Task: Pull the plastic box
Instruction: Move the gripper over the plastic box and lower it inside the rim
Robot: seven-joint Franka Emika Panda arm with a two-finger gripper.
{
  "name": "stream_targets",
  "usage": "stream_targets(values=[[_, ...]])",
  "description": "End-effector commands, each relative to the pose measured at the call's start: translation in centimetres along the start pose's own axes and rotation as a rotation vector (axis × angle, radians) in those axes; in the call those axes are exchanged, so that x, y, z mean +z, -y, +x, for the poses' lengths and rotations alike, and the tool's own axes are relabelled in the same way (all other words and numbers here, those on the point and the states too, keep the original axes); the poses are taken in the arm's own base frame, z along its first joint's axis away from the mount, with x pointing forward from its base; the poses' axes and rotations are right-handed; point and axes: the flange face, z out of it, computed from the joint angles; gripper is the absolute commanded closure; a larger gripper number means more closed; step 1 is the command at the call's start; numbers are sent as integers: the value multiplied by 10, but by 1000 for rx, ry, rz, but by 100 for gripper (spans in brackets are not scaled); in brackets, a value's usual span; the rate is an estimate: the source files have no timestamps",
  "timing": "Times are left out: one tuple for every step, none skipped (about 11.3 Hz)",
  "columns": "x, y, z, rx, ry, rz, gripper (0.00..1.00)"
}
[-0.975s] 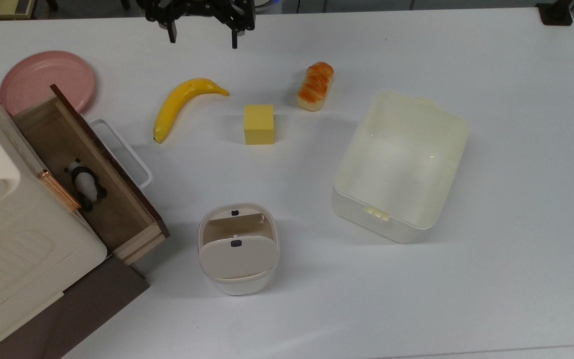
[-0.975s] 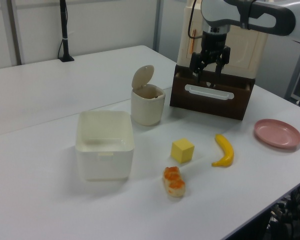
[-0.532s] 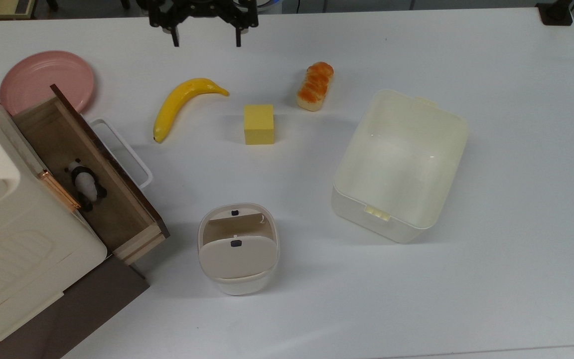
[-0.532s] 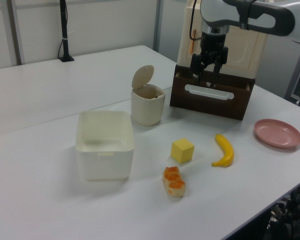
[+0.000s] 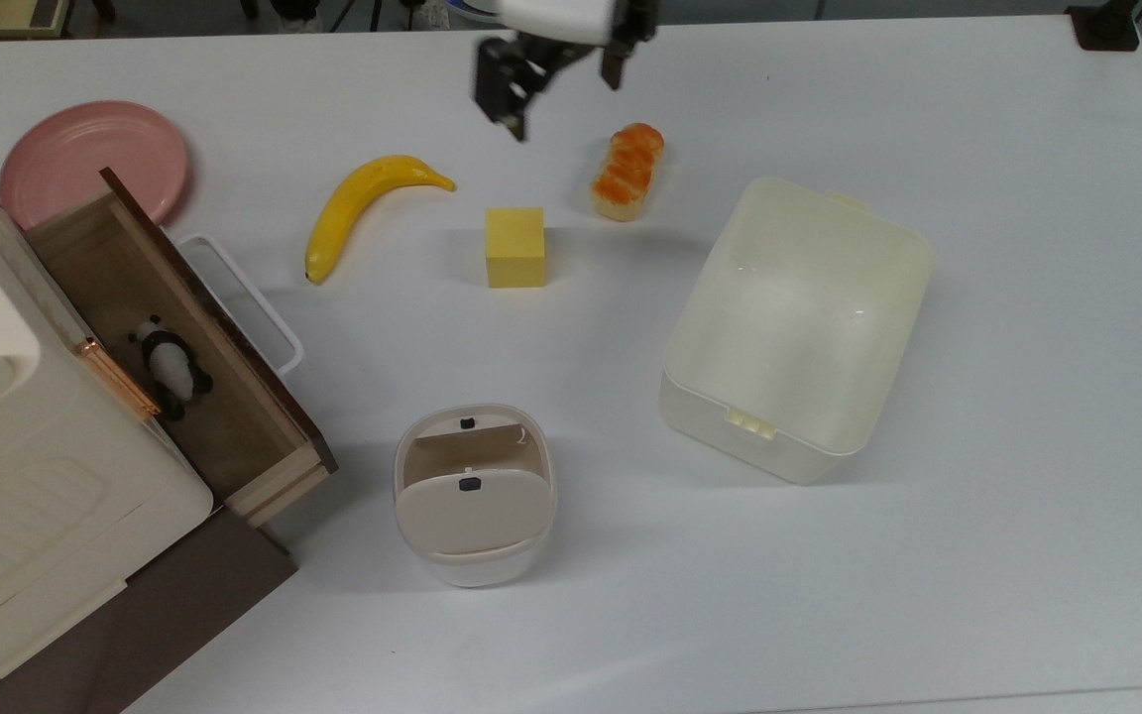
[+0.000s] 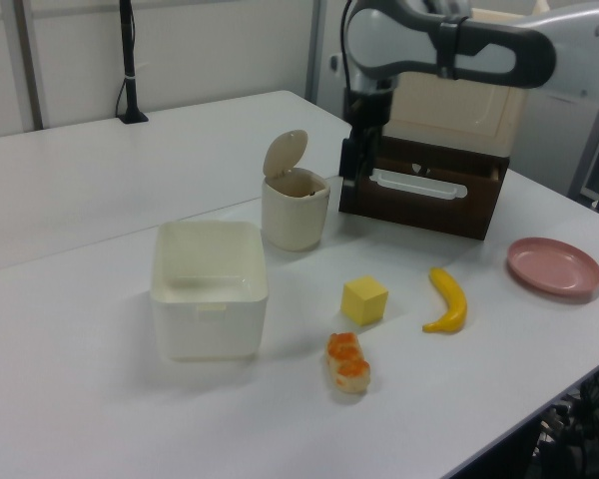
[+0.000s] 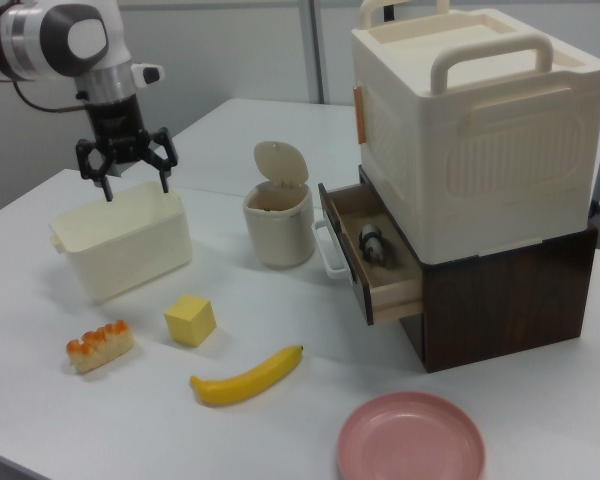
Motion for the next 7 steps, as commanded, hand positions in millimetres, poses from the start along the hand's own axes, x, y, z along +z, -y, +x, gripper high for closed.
stream_targets(values=[[12,26,41,-204,-105,-12,0],[27,32,54,-228,-97,-19,0],[39,46,73,-275,-116,-37,0],[51,58,91,-301,-129,-50,0],[61,66,103,-321,-128,-62,0],[74,71,113,-335,-124,-69,0],[83,81,123,-352,-127,-70,0]])
